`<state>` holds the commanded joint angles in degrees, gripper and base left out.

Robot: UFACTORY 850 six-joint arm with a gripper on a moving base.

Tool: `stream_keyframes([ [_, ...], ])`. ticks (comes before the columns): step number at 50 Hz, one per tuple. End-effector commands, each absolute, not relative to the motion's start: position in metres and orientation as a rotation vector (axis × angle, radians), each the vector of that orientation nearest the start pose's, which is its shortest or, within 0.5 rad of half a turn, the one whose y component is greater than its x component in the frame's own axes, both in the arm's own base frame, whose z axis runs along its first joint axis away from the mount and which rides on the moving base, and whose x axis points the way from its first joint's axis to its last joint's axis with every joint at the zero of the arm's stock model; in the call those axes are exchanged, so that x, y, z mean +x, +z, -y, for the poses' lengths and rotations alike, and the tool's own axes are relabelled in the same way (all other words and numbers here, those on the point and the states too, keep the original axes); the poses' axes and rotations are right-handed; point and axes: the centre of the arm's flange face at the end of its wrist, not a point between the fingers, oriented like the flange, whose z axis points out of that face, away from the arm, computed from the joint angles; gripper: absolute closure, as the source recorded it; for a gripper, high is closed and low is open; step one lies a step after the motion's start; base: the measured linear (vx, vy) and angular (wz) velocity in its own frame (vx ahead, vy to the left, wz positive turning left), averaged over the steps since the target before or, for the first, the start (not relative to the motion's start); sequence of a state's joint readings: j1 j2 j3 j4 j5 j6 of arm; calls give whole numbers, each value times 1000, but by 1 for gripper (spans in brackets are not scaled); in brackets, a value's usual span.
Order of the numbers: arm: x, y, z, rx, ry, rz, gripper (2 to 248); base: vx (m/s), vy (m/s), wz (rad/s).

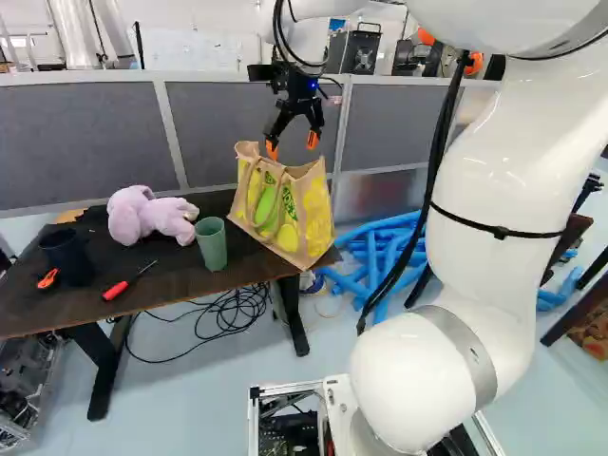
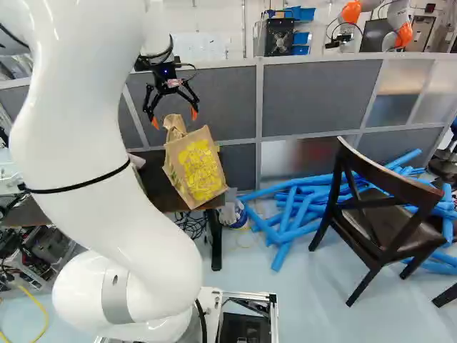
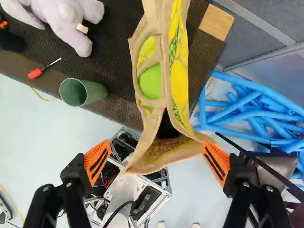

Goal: Pick up the bag on the ground and place it on the table

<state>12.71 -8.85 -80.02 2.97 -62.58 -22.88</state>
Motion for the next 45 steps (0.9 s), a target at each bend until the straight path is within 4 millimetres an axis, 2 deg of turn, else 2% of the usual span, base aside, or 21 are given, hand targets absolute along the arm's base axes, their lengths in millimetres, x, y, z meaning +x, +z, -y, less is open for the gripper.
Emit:
stream_keyframes([
  [45,511,665,-120,-2959,-238,917,3,-132,-3,-1],
])
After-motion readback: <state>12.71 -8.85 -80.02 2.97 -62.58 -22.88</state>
